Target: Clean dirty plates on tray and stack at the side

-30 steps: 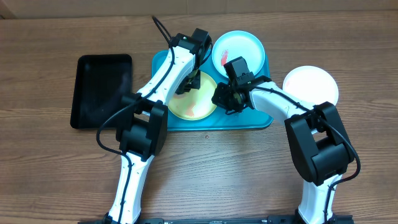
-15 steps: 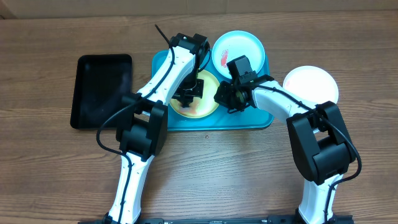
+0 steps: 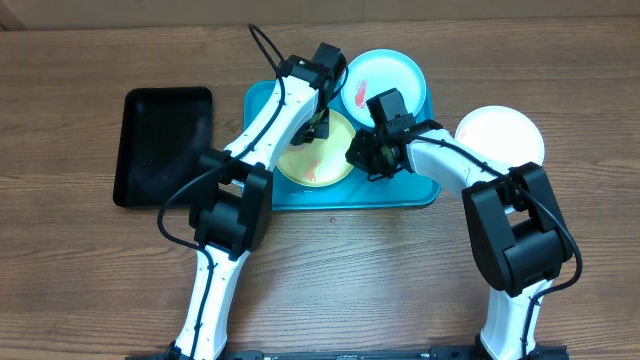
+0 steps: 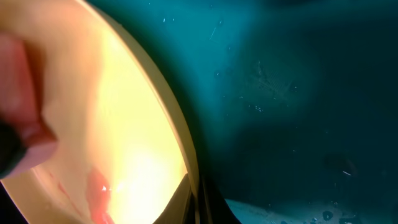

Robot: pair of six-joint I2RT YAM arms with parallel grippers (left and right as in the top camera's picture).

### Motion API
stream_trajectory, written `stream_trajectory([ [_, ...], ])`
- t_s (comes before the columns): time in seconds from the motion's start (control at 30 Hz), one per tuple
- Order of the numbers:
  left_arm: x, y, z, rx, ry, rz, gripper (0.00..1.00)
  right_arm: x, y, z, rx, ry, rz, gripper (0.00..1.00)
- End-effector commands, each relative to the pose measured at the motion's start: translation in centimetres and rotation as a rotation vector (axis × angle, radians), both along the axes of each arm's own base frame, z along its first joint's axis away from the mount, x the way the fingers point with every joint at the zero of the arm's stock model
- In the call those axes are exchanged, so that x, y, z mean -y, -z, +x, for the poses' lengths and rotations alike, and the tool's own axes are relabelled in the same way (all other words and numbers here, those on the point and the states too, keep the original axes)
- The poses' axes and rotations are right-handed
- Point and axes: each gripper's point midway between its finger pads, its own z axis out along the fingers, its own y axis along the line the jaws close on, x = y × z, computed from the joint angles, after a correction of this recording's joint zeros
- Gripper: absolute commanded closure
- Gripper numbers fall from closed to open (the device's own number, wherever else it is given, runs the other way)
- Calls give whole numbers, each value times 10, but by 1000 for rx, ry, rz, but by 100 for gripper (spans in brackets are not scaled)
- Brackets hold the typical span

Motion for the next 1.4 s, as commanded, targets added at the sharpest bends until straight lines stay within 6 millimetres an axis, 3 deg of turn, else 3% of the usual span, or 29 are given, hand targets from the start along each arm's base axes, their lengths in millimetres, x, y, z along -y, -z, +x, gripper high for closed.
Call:
stream_trajectory([
  [0.0,-26,-2,0,44,-91,154,96,3,9,1,-15,7,-12,96],
  [0.13,-9,8,-35,-150,-39,39,96,3,8,1,-14,7,-12,96],
  [0.3,55,11,-72,-382,249,-333,96,3,8,1,-14,7,-11,96],
  [0.4,82,5,-79,-413,360,-499,96,2,8,1,-15,6,-11,96],
  [0.57,78,12,-47,-275,297,-426,96,2,8,0,-18,3,-5,96],
  [0.7,34,14,-4,-64,101,-157,96,2,8,0,-18,4,-6,96],
  [0.73,12,9,6,14,8,-35,96,2,8,0,-17,3,-6,96],
  [0.87,-24,-4,7,92,-129,152,96,2,8,0,-17,1,-7,96],
  [0.93,-27,-3,-5,43,-133,162,96,2,8,0,-16,1,-7,96],
  [1.07,-9,6,-45,-174,-89,50,96,1,8,0,-15,1,-6,96],
  [1.23,51,9,-84,-419,185,-290,96,1,8,1,-13,0,-4,96],
  [1.3,71,7,-91,-448,270,-399,96,1,8,1,-14,-1,-2,96],
  [1.37,79,8,-85,-420,292,-420,96,1,8,1,-14,-1,-1,96],
])
